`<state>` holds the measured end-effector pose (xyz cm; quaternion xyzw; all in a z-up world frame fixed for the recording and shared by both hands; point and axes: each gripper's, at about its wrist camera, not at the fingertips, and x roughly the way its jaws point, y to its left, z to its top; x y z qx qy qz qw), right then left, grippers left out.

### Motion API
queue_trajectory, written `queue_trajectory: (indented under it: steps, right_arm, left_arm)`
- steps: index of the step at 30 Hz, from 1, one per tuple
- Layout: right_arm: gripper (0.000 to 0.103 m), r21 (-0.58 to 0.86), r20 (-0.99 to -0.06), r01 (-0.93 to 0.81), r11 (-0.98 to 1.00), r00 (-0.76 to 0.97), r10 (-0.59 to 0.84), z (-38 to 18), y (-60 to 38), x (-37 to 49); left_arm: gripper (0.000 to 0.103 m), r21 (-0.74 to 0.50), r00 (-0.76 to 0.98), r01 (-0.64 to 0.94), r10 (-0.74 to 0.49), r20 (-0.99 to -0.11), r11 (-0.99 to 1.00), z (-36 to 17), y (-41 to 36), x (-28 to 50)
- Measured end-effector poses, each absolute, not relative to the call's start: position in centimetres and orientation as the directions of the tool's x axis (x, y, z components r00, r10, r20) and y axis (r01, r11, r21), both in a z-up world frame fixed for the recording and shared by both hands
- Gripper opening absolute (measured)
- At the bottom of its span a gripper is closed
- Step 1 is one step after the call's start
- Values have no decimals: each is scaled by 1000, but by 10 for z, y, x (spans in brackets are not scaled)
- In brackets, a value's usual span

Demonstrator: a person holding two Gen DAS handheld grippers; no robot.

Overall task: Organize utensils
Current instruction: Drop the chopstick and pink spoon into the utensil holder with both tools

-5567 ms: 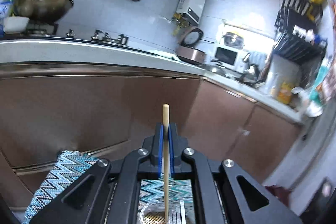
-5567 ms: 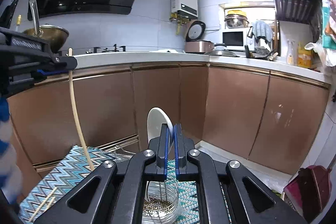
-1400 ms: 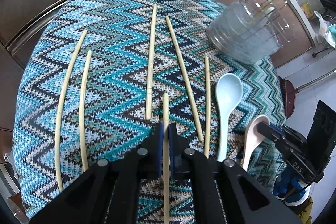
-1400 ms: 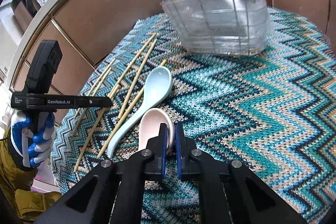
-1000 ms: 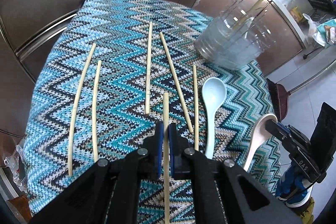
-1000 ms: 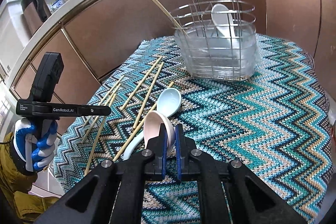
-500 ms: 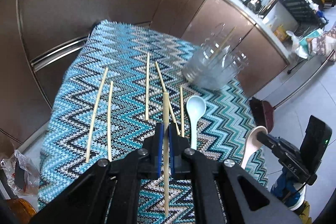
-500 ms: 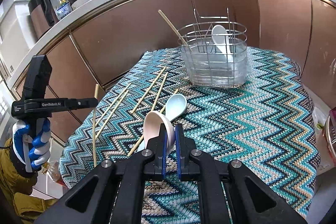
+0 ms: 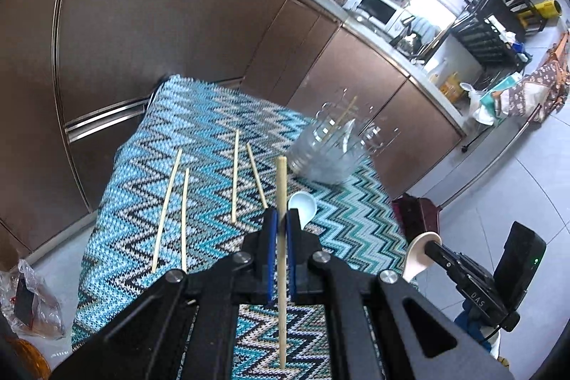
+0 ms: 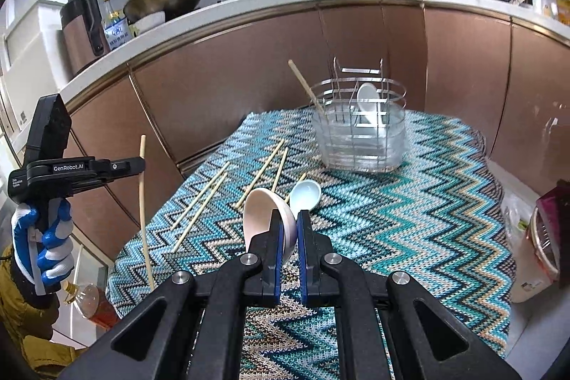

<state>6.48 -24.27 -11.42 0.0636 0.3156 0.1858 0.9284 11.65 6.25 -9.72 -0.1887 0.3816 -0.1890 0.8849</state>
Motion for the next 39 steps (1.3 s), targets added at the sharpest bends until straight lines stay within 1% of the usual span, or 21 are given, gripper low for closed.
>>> queue_trajectory:
  steps: [4,10,13,17,22,26,30,33,39]
  right_arm:
    - [7,232,-535,-279,932,763,361,-103,-253,60]
    - [7,202,-486,-261,944,810,329,-75,-270,75]
    - [7,181,-445,-248,952,842,304,-57,-277,92]
    - [7,150,-385,-203,968,889,247,-33,-285,121]
    - [8,120,-315,-118,986,937,151,-15,-294,162]
    - [8,76,-274,-50,996,959,69,-8,-294,194]
    - [8,30,-241,10,999,971,-2,-11,-291,220]
    - [8,12,-250,39,999,968,-35,-26,-287,241]
    - [8,14,-275,85,996,958,-78,-62,-284,263]
  left_arm:
    - [5,-473,657,217,-486,-576,854,-77,55,120]
    - [5,-461,704,295,-516,-488,837,-25,26,147]
    - [5,-458,730,318,-523,-441,830,0,13,164]
    - [5,-419,799,319,-479,-363,850,36,-10,198]
    - [5,-404,858,289,-422,-294,868,56,-35,243]
    - [5,-409,882,256,-385,-272,876,55,-51,279]
    - [5,-393,899,218,-340,-277,894,39,-71,306]
    - [5,-350,917,178,-284,-280,920,18,-87,316]
    - [5,-283,935,146,-226,-275,948,-21,-112,324]
